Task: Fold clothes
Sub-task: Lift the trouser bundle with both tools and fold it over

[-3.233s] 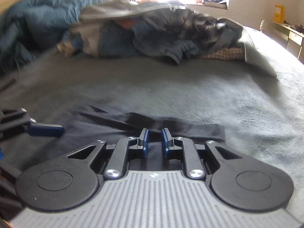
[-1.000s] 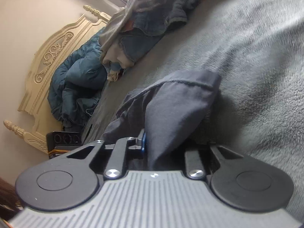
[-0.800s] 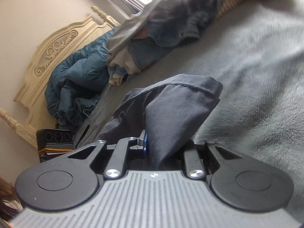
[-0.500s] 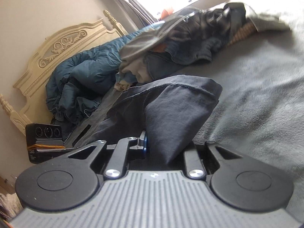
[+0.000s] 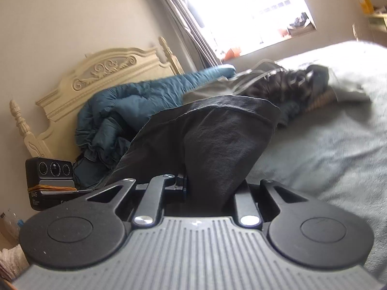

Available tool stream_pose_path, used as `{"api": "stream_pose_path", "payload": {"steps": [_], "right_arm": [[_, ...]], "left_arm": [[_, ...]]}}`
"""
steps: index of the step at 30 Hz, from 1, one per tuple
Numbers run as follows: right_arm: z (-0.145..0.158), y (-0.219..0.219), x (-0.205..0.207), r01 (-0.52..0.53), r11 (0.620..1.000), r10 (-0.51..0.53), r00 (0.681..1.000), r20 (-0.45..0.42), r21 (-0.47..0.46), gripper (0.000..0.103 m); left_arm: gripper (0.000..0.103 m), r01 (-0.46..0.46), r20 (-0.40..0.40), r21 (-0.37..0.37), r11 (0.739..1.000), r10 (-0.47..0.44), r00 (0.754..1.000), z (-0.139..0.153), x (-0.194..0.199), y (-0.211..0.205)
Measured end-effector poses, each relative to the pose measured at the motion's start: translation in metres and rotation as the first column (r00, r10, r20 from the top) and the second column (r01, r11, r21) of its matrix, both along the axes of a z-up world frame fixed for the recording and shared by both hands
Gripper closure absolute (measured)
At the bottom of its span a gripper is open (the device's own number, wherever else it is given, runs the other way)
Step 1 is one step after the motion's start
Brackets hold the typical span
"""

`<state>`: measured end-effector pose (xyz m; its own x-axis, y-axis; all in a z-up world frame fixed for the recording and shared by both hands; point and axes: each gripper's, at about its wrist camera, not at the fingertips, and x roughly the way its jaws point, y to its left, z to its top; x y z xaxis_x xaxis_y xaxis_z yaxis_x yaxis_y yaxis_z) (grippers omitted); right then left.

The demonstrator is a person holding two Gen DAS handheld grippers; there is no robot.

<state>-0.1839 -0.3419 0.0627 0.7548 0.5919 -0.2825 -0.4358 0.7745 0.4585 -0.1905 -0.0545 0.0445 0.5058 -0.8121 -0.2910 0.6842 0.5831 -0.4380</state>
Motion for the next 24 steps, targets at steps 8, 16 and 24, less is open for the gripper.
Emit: {"api": "stream_pose_path", "payload": {"steps": [8,16,24], "right_arm": [[-0.013,-0.008,-0.003,0.004,1.000,-0.004,1.000,0.014,0.009,0.089],[-0.036,-0.022,0.047,0.041,0.999,-0.041,0.999,-0.019,0.035,0.089],[-0.003,-0.029,0.075,0.137,0.990,-0.135,0.988,-0.079,0.029,0.090]], "left_arm": [[0.088,-0.001,0.024,0.060,0.998,0.000,1.000,-0.021,0.021,-0.020],[0.089,0.115,-0.090,0.034,0.993,-0.112,0.990,-0.040,0.099,-0.043],[0.089,0.174,-0.188,0.102,0.979,-0.153,0.970,0.018,0.137,-0.078]]}}
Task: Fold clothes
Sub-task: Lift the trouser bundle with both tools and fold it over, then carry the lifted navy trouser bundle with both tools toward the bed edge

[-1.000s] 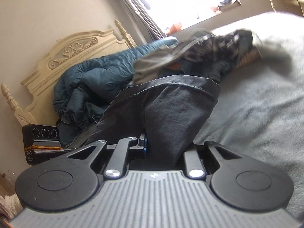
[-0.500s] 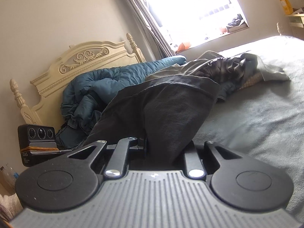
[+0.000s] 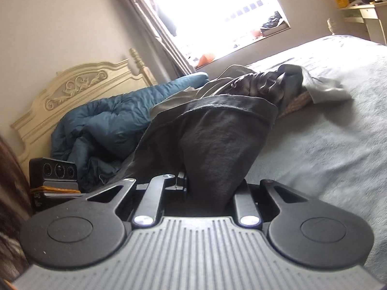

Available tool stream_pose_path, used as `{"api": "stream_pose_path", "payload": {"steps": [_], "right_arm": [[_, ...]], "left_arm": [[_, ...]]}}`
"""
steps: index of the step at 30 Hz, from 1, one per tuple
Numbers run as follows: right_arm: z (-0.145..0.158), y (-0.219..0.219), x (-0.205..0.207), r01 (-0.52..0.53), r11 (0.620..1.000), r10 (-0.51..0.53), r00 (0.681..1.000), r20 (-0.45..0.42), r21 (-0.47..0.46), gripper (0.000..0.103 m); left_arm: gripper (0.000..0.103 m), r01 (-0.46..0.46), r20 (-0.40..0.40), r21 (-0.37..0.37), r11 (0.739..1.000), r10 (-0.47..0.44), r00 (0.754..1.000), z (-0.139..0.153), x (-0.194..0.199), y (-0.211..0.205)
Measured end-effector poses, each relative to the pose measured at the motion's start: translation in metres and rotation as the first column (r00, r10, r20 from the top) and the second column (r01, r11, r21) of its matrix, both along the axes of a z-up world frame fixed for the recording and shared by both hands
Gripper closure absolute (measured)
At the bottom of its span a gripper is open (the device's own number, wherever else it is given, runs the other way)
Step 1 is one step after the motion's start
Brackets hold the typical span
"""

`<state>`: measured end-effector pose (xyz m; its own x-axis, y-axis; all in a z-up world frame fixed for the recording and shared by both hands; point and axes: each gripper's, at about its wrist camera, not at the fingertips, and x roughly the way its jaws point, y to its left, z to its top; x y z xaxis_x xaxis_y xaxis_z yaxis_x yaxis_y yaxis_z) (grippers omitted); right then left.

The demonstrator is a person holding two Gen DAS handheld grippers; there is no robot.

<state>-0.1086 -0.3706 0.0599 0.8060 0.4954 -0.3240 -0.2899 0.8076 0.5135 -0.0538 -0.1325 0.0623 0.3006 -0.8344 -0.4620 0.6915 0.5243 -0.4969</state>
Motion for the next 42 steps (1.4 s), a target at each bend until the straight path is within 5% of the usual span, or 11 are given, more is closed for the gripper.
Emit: {"api": "stream_pose_path", "payload": {"steps": [12,18,25,33,42], "right_arm": [[0.126,-0.082,-0.047,0.248,0.956,-0.216,0.957,-0.194,0.158,0.090],[0.197,-0.145,-0.094,0.322,0.923,-0.282,0.938,-0.200,0.209,0.090],[0.245,-0.205,-0.138,0.392,0.912,-0.378,0.917,-0.124,0.118,0.090],[0.232,-0.248,-0.139,0.517,0.850,-0.504,0.854,-0.125,0.104,0.090],[0.219,-0.281,-0.106,0.670,0.734,-0.657,0.742,-0.134,0.113,0.089]], "left_arm": [[0.089,0.096,-0.064,0.175,0.980,-0.085,0.994,0.172,-0.022,-0.145],[0.089,0.079,-0.091,0.107,0.991,-0.069,0.993,0.231,-0.053,-0.219],[0.089,0.138,-0.063,0.064,0.988,-0.134,0.989,0.243,-0.075,-0.295],[0.089,0.236,-0.085,0.031,0.971,-0.233,0.969,0.229,-0.051,-0.372],[0.089,0.293,-0.078,0.036,0.956,-0.289,0.954,0.199,0.003,-0.443]]}}
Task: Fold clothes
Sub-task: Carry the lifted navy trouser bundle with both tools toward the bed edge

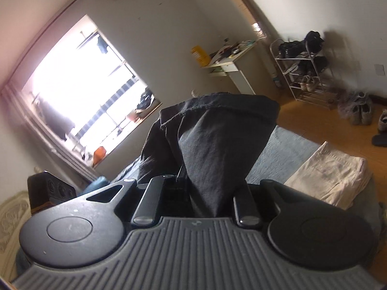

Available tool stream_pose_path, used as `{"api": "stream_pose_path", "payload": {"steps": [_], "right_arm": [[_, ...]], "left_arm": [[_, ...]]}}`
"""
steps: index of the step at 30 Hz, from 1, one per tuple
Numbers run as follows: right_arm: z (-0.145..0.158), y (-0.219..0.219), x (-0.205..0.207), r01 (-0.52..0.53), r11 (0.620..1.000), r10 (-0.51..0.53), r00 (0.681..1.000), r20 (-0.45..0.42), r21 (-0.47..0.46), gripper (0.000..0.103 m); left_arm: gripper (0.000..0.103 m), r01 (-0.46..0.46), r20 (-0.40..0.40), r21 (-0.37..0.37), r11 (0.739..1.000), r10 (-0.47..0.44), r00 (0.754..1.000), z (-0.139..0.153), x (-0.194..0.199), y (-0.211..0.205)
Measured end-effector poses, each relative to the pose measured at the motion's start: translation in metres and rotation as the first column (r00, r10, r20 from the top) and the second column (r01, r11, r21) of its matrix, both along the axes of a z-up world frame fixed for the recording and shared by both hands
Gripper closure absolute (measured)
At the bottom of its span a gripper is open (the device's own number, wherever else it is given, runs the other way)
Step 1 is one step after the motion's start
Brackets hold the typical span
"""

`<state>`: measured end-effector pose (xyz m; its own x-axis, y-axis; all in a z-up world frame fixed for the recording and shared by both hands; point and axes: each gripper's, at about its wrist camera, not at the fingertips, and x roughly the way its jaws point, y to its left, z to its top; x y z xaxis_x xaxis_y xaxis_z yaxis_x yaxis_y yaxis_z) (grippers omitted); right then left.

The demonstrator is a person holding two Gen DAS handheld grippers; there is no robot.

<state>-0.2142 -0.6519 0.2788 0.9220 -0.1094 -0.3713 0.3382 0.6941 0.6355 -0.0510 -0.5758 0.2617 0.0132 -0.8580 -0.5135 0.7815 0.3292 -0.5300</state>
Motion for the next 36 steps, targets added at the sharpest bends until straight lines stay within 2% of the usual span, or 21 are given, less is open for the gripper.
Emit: {"api": "stream_pose_path", "payload": {"steps": [3,7,13,16,20,25,30,34,36], "right_arm": [[-0.012,-0.005,0.016,0.046,0.999,-0.046,0.999,-0.006,0.017,0.089],[-0.037,-0.014,0.038,0.112,0.993,-0.111,0.994,-0.016,0.042,0.089],[-0.096,-0.048,0.057,0.217,0.960,-0.216,0.976,-0.025,0.179,0.089],[-0.138,-0.069,0.065,0.263,0.931,-0.266,0.964,-0.021,0.254,0.089],[-0.206,-0.099,0.076,0.331,0.859,-0.332,0.941,-0.067,0.390,0.089],[-0.280,-0.138,0.075,0.442,0.773,-0.421,0.894,-0.154,0.455,0.089],[-0.313,-0.181,0.070,0.517,0.727,-0.482,0.853,-0.200,0.451,0.090],[-0.328,-0.209,0.071,0.539,0.724,-0.487,0.841,-0.234,0.431,0.090],[-0.337,-0.217,0.072,0.549,0.719,-0.488,0.835,-0.254,0.426,0.090]], "left_arm": [[0.089,0.032,0.004,0.020,0.999,-0.032,0.999,-0.016,0.019,-0.023],[0.089,0.064,0.000,0.107,0.992,-0.065,0.998,-0.040,0.039,-0.063],[0.089,0.151,0.106,0.239,0.959,-0.181,0.978,-0.087,0.055,-0.140],[0.089,0.202,0.127,0.318,0.926,-0.253,0.959,-0.127,0.064,-0.180],[0.089,0.284,0.129,0.401,0.871,-0.360,0.924,-0.189,0.075,-0.231],[0.089,0.377,0.095,0.467,0.800,-0.469,0.878,-0.251,0.082,-0.291],[0.089,0.447,0.071,0.501,0.742,-0.550,0.832,-0.286,0.085,-0.345],[0.089,0.477,0.041,0.556,0.681,-0.596,0.802,-0.318,0.083,-0.378],[0.089,0.485,0.031,0.574,0.660,-0.610,0.792,-0.330,0.085,-0.389]]}}
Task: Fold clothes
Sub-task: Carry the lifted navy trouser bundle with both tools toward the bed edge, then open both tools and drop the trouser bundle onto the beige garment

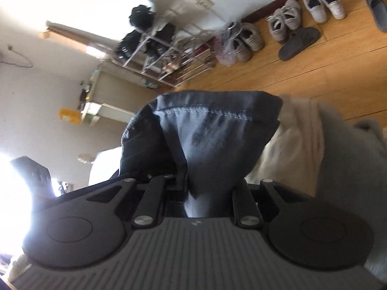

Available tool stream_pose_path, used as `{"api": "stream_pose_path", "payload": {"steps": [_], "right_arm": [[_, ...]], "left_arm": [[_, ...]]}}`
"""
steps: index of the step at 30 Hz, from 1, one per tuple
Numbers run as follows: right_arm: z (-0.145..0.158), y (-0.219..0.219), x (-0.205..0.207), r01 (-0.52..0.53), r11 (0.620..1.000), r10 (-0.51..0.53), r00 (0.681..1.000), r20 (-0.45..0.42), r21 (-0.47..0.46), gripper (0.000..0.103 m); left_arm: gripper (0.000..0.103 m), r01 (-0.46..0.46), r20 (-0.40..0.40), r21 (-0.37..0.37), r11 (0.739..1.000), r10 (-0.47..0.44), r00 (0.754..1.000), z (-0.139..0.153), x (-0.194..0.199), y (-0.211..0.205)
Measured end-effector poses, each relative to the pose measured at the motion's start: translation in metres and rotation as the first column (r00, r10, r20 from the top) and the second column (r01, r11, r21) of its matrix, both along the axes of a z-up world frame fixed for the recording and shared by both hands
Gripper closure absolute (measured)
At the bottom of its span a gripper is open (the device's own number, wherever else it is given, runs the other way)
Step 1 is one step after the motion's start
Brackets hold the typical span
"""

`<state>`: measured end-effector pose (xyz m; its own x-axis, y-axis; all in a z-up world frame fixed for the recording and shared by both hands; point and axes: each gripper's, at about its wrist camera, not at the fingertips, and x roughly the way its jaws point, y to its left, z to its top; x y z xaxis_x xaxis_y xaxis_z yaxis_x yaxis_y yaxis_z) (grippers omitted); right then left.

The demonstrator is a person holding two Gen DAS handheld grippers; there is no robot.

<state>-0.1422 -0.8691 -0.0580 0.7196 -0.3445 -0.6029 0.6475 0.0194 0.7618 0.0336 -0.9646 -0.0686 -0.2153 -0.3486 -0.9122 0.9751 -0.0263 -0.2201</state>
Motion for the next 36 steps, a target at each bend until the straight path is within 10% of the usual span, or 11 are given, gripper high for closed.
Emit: {"api": "stream_pose_path", "payload": {"steps": [11,20,27,30,36], "right_arm": [[-0.042,-0.026,0.006,-0.106,0.994,0.104,0.992,-0.072,-0.018,0.087],[-0.033,-0.047,-0.003,-0.250,0.968,0.241,0.955,-0.174,-0.030,0.055],[0.018,-0.027,-0.031,-0.159,0.972,0.091,0.932,-0.350,-0.171,0.049],[0.055,-0.012,-0.020,-0.223,0.898,0.064,0.919,-0.389,-0.379,0.053],[0.049,-0.022,0.066,-0.523,0.712,0.319,0.835,-0.449,-0.468,0.063]], "left_arm": [[0.047,-0.098,-0.066,0.061,0.993,0.102,0.993,-0.014,0.040,-0.017],[0.043,-0.253,-0.058,-0.041,0.967,0.250,0.966,0.019,0.086,0.003],[0.038,-0.410,0.021,-0.189,0.893,0.421,0.907,0.056,0.095,0.062],[0.037,-0.463,0.019,-0.197,0.864,0.476,0.879,0.061,0.091,0.098],[0.038,-0.505,-0.054,-0.128,0.853,0.503,0.863,0.038,0.053,0.149]]}}
